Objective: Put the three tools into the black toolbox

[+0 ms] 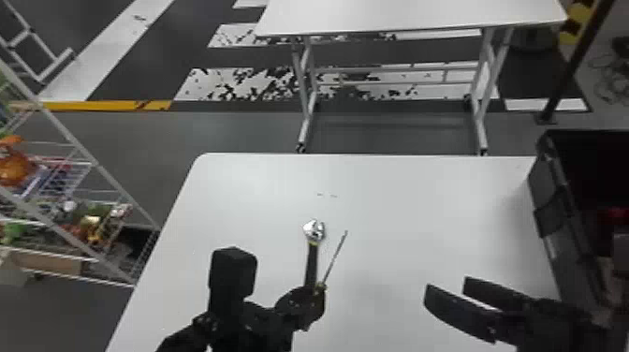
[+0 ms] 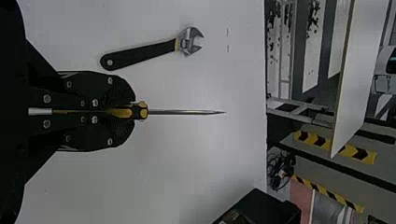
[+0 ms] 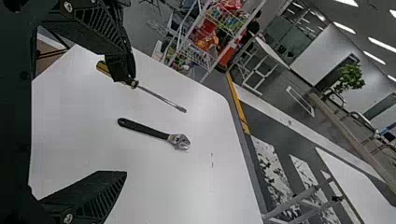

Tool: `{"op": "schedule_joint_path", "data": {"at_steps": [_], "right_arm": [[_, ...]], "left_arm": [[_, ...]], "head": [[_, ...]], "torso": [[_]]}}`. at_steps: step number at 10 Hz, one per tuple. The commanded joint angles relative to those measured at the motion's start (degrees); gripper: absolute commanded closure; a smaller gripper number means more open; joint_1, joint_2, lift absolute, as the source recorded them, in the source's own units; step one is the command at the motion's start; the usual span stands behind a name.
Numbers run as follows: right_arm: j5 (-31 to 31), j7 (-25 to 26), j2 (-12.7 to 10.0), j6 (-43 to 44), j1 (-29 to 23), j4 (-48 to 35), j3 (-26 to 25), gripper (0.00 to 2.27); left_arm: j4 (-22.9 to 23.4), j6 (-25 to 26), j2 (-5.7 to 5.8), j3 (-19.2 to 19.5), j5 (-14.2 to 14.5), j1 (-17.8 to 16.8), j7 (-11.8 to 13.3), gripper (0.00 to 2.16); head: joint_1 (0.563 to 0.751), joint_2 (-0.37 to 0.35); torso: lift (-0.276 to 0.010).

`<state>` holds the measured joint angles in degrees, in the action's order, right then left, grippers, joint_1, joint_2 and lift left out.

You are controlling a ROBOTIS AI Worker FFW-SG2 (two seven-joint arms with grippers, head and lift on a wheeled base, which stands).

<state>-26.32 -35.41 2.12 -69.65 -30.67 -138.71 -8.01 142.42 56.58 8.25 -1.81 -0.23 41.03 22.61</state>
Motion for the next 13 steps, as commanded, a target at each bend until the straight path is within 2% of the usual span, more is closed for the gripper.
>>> {"op": "schedule_joint_path", "data": {"at_steps": [1, 3, 5, 7, 10, 13], "right_arm": [[2.68, -0.01, -0.10, 2.36, 2.89, 5.47, 4.32, 0.08], [3.55, 0.60, -0.36, 3.94, 7.11, 11.80, 6.43, 0.08], [3.11, 0.60, -0.45, 3.94, 9.40, 14.17, 7.40, 0.08], [3.47, 0.52, -0.62, 4.64, 10.54, 16.72, 8.36, 0.08], [3.64, 0.52, -1.06, 7.98, 10.54, 20.24, 8.98, 0.08], [3.73, 0.60, -1.59, 8.86, 10.54, 20.76, 9.33, 0.08]], "left_arm": [[0.14, 0.69, 0.37, -4.34, -2.58, -0.68, -0.46, 2.14], [1.10, 2.10, 0.98, -7.68, -4.34, -0.95, -1.43, 2.14], [1.19, 3.15, 1.51, -9.09, -4.77, -1.56, -1.52, 2.14], [1.54, 3.15, 1.60, -10.05, -4.86, -1.74, -1.69, 2.14], [2.69, 3.33, 3.36, -13.04, -6.01, -2.09, -2.92, 2.14], [3.30, 3.86, 3.88, -15.33, -6.36, -2.35, -3.10, 2.14]], "head": [[0.695, 0.162], [0.695, 0.153], [0.695, 0.139], [0.695, 0.142], [0.695, 0.136], [0.695, 0.111]], "torso": [[-0.051], [-0.051], [-0.051], [-0.051], [-0.051], [-0.051]]}}
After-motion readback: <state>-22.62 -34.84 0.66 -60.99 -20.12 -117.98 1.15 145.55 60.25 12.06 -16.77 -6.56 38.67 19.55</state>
